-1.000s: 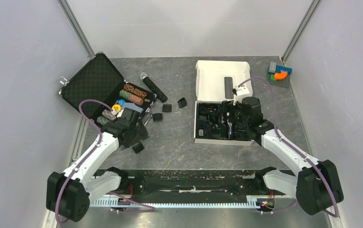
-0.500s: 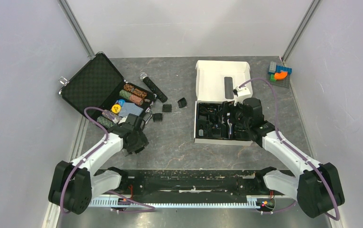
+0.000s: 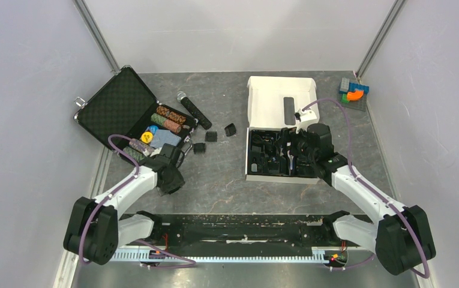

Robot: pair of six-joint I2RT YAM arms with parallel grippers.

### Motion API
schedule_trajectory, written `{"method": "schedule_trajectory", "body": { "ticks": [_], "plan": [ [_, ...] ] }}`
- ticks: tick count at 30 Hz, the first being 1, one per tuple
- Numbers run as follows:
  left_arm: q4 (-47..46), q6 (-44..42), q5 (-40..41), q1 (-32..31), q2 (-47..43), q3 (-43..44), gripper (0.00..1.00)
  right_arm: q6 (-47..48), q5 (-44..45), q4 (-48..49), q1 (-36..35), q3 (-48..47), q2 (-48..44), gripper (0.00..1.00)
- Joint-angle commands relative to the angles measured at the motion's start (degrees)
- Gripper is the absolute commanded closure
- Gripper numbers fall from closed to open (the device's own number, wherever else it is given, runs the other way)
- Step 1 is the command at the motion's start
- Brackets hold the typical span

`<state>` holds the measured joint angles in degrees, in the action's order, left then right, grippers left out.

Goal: Sort the hair-cutting tools

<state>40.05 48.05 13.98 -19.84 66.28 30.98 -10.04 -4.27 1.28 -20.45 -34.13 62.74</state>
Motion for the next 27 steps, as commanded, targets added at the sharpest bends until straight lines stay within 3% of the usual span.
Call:
{"method": "schedule_trajectory", "body": {
  "ticks": [1, 8, 12, 19, 27],
  "plan": [
    [-5.40, -1.20, -3.02, 0.16, 0.06, -0.11, 0.45, -0.53, -0.61, 2.10, -0.01, 0.09, -0.43, 0.21],
    [-8.63, -8.08, -9.64, -1.59, -3.48, 3.54, 0.50, -1.37, -3.75, 2.37, -0.08, -0.11, -1.21, 0.22],
    [-10.49, -12.52, -10.98, -9.05, -3.25, 9.18, 0.51, -3.96, -9.04, 4.41, -0.53, 0.37, -1.08, 0.22],
    [-11.76, -27.67, -10.24, -25.17, 0.94, 20.76, 0.50, -5.05, -13.93, 4.09, -5.97, -2.76, 0.69, 0.23],
    [-12.92, -41.42, -12.74, -30.92, -0.20, 23.86, 0.50, -7.69, -18.23, 2.68, -11.05, -6.51, 2.40, 0.23]
  ]
}}
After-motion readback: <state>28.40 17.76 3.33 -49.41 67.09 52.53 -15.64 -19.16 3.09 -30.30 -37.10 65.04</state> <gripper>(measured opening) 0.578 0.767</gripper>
